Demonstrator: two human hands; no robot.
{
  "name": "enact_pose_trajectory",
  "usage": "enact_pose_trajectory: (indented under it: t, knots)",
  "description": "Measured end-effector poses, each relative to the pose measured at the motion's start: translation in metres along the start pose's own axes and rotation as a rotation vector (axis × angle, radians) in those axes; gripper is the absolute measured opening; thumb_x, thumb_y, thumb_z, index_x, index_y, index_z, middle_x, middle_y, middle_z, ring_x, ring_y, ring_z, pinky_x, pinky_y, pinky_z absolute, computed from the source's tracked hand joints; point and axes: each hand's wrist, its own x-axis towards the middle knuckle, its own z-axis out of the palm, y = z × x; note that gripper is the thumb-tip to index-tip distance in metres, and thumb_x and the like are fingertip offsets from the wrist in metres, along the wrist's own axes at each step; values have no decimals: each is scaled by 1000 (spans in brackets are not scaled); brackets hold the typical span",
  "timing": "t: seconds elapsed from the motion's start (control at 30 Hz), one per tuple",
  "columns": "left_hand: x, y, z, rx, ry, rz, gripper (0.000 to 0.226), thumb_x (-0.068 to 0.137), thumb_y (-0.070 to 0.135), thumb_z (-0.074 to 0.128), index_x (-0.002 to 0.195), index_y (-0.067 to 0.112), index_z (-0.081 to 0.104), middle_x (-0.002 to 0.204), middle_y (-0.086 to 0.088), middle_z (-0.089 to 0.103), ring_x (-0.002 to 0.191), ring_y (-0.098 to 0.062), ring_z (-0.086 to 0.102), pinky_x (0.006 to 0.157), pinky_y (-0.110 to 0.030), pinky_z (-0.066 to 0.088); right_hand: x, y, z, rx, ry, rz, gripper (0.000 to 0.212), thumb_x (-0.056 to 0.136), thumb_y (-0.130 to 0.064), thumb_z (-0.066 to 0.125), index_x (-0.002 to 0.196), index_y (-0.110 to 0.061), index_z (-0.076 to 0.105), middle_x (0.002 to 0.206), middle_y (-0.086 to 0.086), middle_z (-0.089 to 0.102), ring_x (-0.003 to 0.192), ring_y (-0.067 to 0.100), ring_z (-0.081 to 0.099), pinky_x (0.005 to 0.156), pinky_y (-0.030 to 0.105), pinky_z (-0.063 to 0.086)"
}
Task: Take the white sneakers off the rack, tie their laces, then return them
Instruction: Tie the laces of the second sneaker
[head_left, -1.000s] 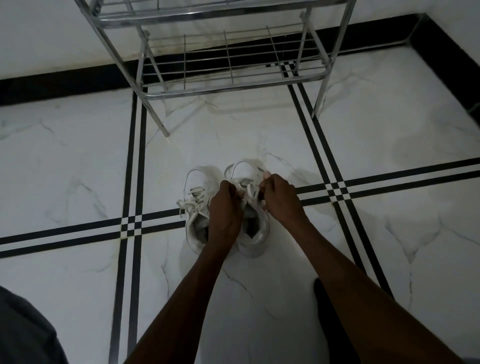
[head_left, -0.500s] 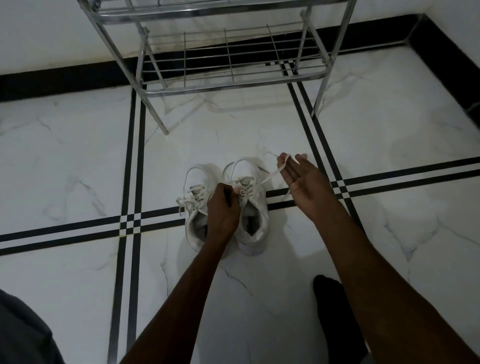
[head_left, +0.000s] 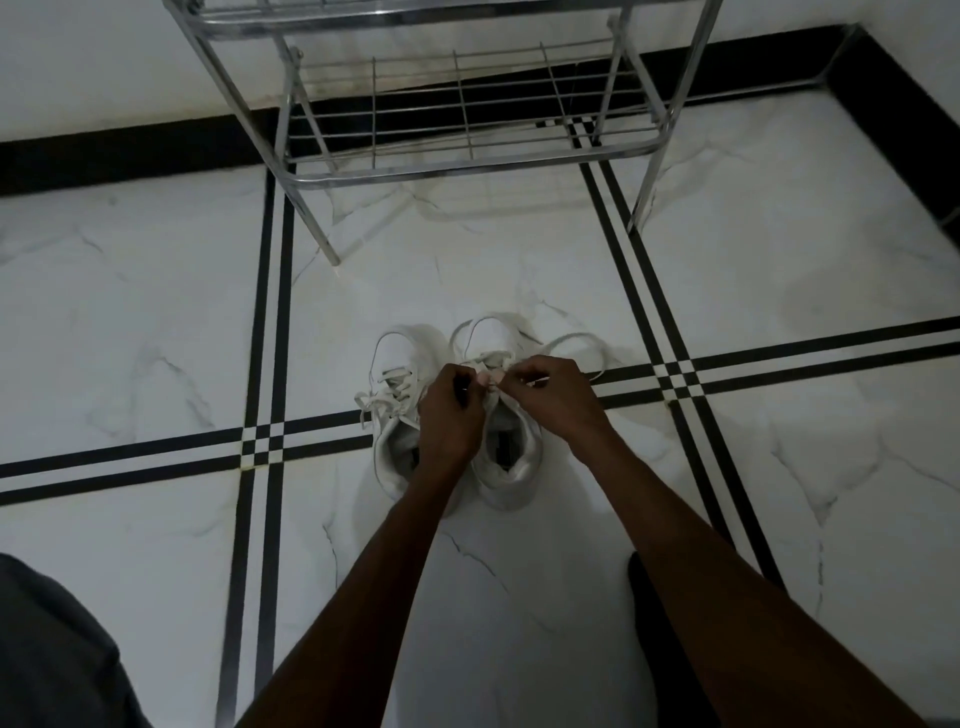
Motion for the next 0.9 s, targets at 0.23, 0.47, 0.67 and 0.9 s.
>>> enact_pose_trajectory:
  t: [0.23, 0.47, 0.67, 0.9]
  knots:
    - [-1, 0, -2, -28, -11, -56, 30, 103, 33, 53, 102, 4, 62, 91, -10, 68, 85, -27, 64, 79, -45, 53, 7, 6, 3, 219, 35, 98, 24, 93, -26, 68, 107, -7, 71, 102, 8, 75, 88, 19, 70, 73, 28, 56]
    - [10, 29, -24, -484, -126, -227, 36, 106, 33, 48, 103, 4, 70, 108, -9, 76, 107, -27, 71, 94, -44, 57, 9, -11, -14, 402, 70, 37, 23, 94, -22, 67, 112, -10, 74, 101, 7, 78, 94, 21, 75, 73, 28, 59]
    - [23, 64, -49, -357, -135, 170, 29, 106, 28, 51, 104, 5, 69, 104, -8, 75, 100, -14, 70, 91, -32, 57, 5, -41, -15, -147, -300, -183, 22, 94, -29, 64, 111, -23, 76, 103, -3, 77, 96, 13, 72, 91, 35, 57]
    - [24, 51, -43, -289, -343, 113, 48, 110, 39, 36, 105, 4, 68, 92, -8, 73, 89, -9, 69, 83, -27, 56, 0, -67, -30, -131, -284, -325, 20, 93, -39, 66, 78, -29, 74, 77, -6, 74, 76, 10, 70, 76, 30, 56]
